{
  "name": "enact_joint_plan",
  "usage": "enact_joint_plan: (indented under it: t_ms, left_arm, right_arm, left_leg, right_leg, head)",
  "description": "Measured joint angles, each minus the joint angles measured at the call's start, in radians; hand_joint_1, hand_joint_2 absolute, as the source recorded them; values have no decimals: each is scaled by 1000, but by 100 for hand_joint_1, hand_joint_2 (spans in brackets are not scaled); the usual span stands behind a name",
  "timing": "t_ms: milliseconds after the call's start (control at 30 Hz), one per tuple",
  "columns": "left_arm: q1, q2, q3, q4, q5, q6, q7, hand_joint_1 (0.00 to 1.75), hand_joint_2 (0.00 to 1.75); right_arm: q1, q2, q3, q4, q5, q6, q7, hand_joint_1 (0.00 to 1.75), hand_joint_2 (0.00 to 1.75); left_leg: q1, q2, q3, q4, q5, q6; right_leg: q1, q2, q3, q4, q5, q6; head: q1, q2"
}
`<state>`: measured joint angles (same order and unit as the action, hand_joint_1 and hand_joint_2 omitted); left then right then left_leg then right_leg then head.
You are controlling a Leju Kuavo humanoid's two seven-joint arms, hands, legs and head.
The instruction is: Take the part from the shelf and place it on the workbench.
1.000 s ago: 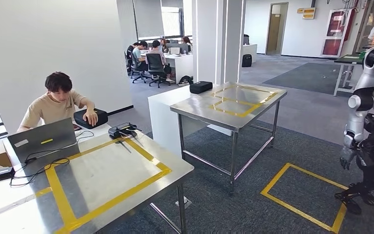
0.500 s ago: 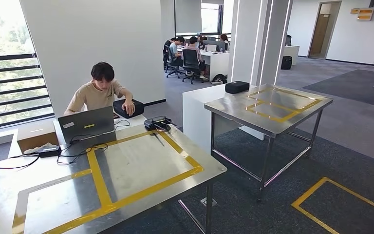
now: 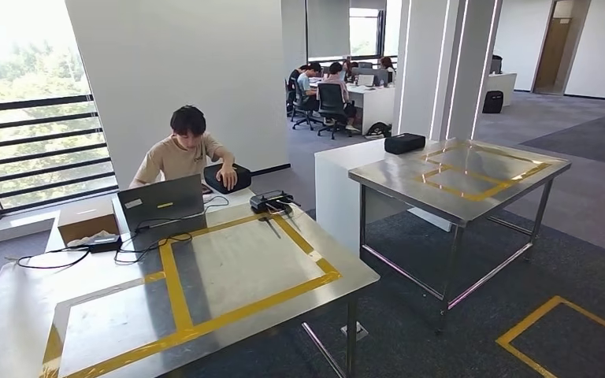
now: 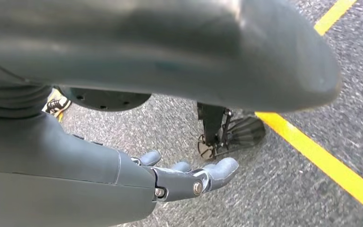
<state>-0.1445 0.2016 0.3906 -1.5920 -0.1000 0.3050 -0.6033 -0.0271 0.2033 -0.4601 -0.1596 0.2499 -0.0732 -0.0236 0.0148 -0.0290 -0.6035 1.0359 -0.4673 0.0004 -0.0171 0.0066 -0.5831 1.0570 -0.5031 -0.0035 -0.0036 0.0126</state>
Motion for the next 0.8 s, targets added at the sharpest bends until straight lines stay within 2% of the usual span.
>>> enact_joint_plan:
  t_ms: [67, 167, 200, 267, 333, 433, 467, 500, 567, 600, 633, 667, 733, 767, 800]
  left_arm:
    - [0, 0, 0, -2, -5, 1, 2, 175, 175]
    - [-1, 0, 0, -4, -7, 3, 3, 175, 175]
    - [-1, 0, 0, -4, -8, 3, 4, 175, 175]
    - [-1, 0, 0, -6, -8, 5, 5, 175, 175]
    - [-1, 0, 0, -8, -9, 8, 5, 175, 175]
    - [-1, 0, -1, -13, -11, 11, 2, 175, 175]
    - [-2, -1, -1, -13, -13, 12, 0, 175, 175]
    - [-2, -2, -1, -13, -14, 13, -2, 175, 175]
    - [-1, -6, -1, -12, -17, 15, -5, 175, 175]
    - [1, -9, -1, -12, -17, 16, -7, 175, 175]
    - [3, -13, -1, -11, -17, 18, -9, 175, 175]
    - [5, -16, -1, -11, -17, 19, -11, 175, 175]
    - [8, -20, -1, -11, -17, 21, -13, 175, 175]
    - [9, -22, -1, -12, -17, 21, -14, 175, 175]
    - [9, -23, -1, -13, -17, 22, -15, 175, 175]
  right_arm:
    - [0, 0, -3, 0, -1, 0, 2, 0, 0]
    - [0, 0, -5, 0, -2, -1, 5, 0, 0]
    - [-1, 0, -6, 0, -2, -1, 6, 0, 0]
    - [-1, 1, -9, 0, -2, -2, 8, 0, 0]
    - [-1, 2, -12, 0, -2, -1, 8, 0, 0]
    - [0, 4, -14, 0, -1, 2, 7, 0, 0]
    - [-1, 4, -14, 0, -1, 2, 6, 0, 0]
    - [-2, 4, -15, 0, 0, 2, 6, 0, 0]
    - [-5, 4, -15, 0, 0, 2, 5, 0, 0]
    - [-4, 4, -15, 0, 0, 1, 5, 0, 0]
    - [-2, 3, -16, 0, 1, 0, 5, 0, 0]
    - [1, 2, -16, 0, 1, -1, 5, 0, 0]
    - [3, 1, -17, 0, 2, -3, 4, 0, 0]
    - [3, 1, -17, 0, 2, -4, 4, 0, 0]
    - [3, 1, -17, 0, 2, -4, 4, 0, 0]
  left_leg:
    - [0, 1, 4, -7, 5, -8]
    - [0, 1, 12, -14, 15, -28]
    - [0, 1, 13, -13, 15, -31]
    - [-1, 1, 11, -9, 12, -28]
    - [-3, 1, 8, -12, 7, -19]
    - [-1, 2, 32, -48, 7, -1]
    - [2, 2, 43, -55, 10, 2]
    - [6, 2, 51, -58, 14, 3]
    - [8, 3, 52, -57, 14, 3]
    - [9, 3, 51, -55, 13, 1]
    - [11, 3, 51, -53, 10, -2]
    - [15, 2, 51, -49, 7, -8]
    - [25, 0, 52, -33, -6, -27]
    - [28, 0, 51, -22, -13, -37]
    - [30, -1, 47, -13, -21, -48]
  right_leg:
    - [1, 0, 0, 0, 0, -5]
    - [1, 0, -2, 1, 1, -10]
    - [0, 0, -3, 1, 2, -10]
    - [-2, 0, -2, 0, 2, -8]
    - [-5, 0, 2, 1, 8, -4]
    - [-3, -2, 9, 15, 33, 15]
    - [-2, -2, 3, 30, 21, 21]
    - [-2, -2, -11, 59, -5, 23]
    - [-3, -2, -60, 157, -68, 30]
    - [-5, -2, -87, 204, -88, 34]
    - [-7, -2, -104, 225, -91, 40]
    - [-10, -2, -104, 213, -75, 46]
    - [-18, -1, -59, 103, -9, 56]
    - [-19, 3, -40, 50, 4, 57]
    - [-18, 4, -28, 18, 3, 50]
  head:
    - [-1, 0]
    - [-1, 0]
    - [-1, 0]
    - [-3, 0]
    - [-4, 0]
    - [-4, 0]
    - [-4, 0]
    - [-3, 0]
    - [0, 0]
    - [1, 0]
    - [1, 0]
    - [1, 0]
    - [2, 0]
    - [3, 0]
    - [3, 0]
